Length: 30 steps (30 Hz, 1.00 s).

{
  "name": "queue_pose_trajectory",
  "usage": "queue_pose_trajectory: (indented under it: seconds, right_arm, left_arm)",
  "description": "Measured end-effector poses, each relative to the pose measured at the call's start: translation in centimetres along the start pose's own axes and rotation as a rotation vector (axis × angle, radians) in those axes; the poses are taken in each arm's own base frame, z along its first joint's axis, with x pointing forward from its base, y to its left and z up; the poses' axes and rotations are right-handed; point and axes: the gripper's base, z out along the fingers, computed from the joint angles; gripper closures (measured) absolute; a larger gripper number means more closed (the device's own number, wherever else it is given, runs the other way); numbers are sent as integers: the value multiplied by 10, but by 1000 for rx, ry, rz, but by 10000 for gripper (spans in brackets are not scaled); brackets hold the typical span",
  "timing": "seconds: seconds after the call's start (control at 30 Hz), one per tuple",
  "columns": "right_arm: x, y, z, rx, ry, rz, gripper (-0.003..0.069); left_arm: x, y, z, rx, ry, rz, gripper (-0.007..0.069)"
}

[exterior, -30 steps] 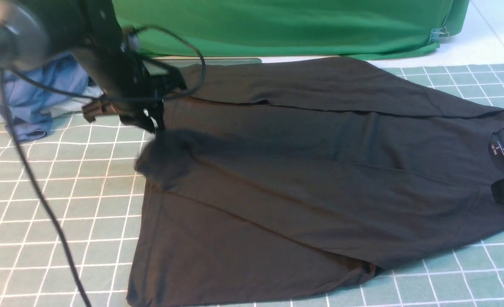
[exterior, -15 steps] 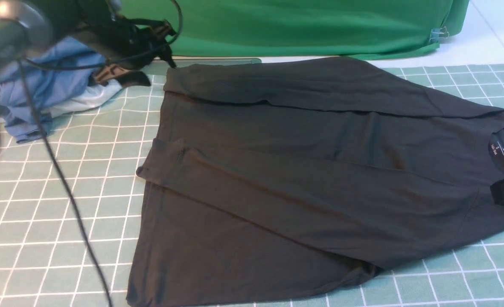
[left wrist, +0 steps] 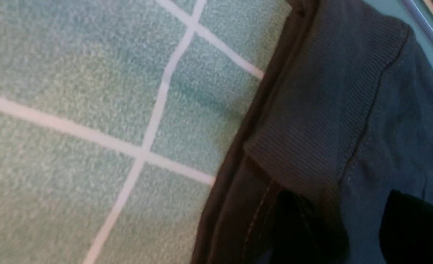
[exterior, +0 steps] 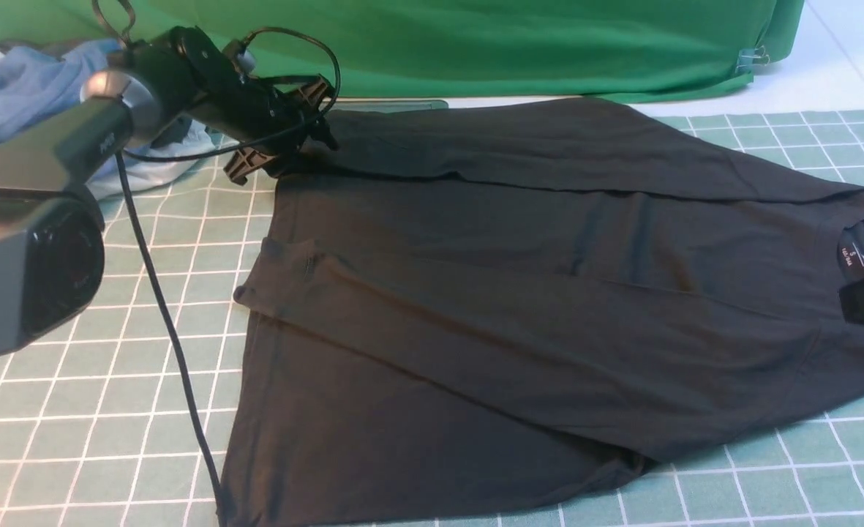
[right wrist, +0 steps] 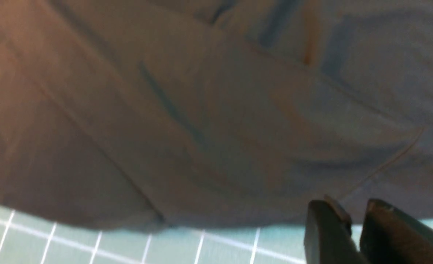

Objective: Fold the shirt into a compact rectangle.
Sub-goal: 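Grab the top left corner of the dark shirt with the left gripper, then fold the left side of the dark shirt inward over its body with the left gripper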

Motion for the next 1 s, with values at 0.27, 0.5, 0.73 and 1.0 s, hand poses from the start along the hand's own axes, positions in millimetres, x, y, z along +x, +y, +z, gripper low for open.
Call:
queue_pose_trajectory:
  seconds: [0.27, 0.5, 0.73, 1.0]
  right_arm:
    - [-3, 0, 0, 5, -30, 2, 479]
    - [-4, -1, 0, 7, -47, 4, 474]
    - [-6, -1, 0, 9, -65, 26, 461]
    - [-6, -1, 0, 8, -63, 26, 447]
  left_arm:
    - [-3, 1, 4, 18, -50, -12, 515]
    - [-7, -24, -25, 84, 21, 17, 595]
    - [-28, -81, -119, 178, -39, 131, 603]
    - [-4, -93, -179, 101, 166, 204, 603]
